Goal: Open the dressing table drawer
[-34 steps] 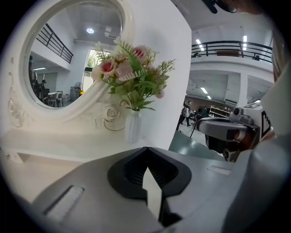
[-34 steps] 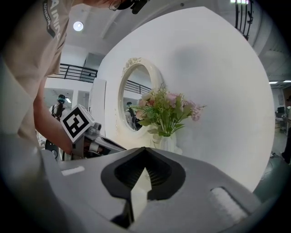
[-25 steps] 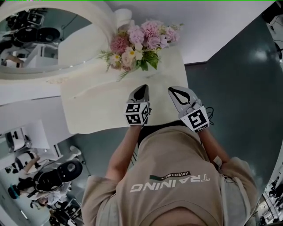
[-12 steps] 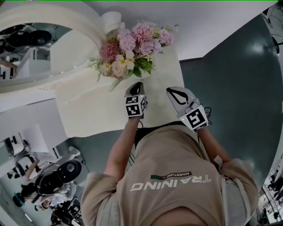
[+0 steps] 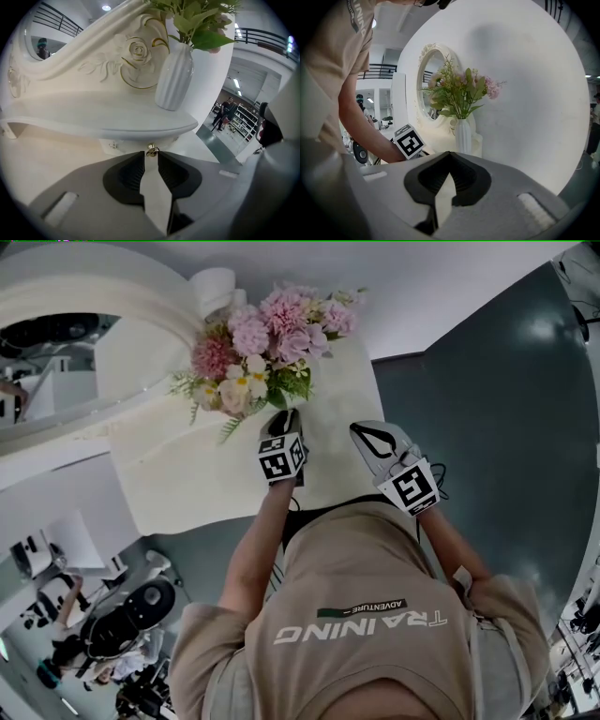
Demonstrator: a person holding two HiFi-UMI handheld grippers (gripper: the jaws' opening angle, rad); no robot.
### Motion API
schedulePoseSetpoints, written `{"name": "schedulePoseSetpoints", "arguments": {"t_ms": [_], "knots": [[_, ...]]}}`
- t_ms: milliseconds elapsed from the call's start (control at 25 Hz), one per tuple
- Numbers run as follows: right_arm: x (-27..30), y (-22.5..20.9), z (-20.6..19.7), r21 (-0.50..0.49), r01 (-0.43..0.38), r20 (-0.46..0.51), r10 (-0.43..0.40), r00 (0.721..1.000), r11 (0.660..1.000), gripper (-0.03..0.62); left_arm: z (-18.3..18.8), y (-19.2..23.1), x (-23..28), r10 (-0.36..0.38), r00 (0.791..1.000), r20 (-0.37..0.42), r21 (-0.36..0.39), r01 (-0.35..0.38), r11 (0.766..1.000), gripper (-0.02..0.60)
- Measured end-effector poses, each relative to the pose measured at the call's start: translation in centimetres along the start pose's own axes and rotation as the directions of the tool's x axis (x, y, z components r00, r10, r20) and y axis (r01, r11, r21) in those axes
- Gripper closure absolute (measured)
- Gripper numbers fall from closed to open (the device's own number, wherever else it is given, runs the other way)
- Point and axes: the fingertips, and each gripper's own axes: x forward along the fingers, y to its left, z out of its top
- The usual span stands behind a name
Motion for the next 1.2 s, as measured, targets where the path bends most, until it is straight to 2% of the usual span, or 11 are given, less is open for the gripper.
{"name": "schedulePoseSetpoints", "arguments": {"t_ms": [80, 240, 320, 680, 1200], "knots": [[-0.1, 0.0, -0.3, 0.006, 0.003, -0.002, -0.003, 1.0, 1.0, 0.591, 0.0, -0.2, 0.1, -0.002, 1.0, 0.005, -0.005, 0.002, 1.0, 0.433], [-0.4, 0.3, -0.7, 0.006, 0.001, -0.007, -0.001, 1.0, 1.0, 0.591, 0.1, 0.0, 0.9, 0.011, 1.0, 0.003, -0.02, -0.011, 1.0, 0.436], [-0.5, 0.4, -0.6, 0.003, 0.001, -0.006, -0.001, 1.0, 1.0, 0.591, 0.2, -0.1, 1.3, 0.009, 1.0, 0.001, -0.023, -0.009, 1.0, 0.471], [-1.6, 0.0, -0.9, 0.001, 0.026, -0.006, -0.026, 1.0, 1.0, 0.591, -0.4, -0.8, 0.9, 0.021, 1.0, -0.007, -0.021, -0.022, 1.0, 0.472], [-2.4, 1.0, -0.5, -0.001, 0.008, 0.01, -0.008, 1.0, 1.0, 0.591, -2.3, -1.6, -0.6, 0.025, 0.999, -0.02, -0.035, -0.026, 0.999, 0.472]]}}
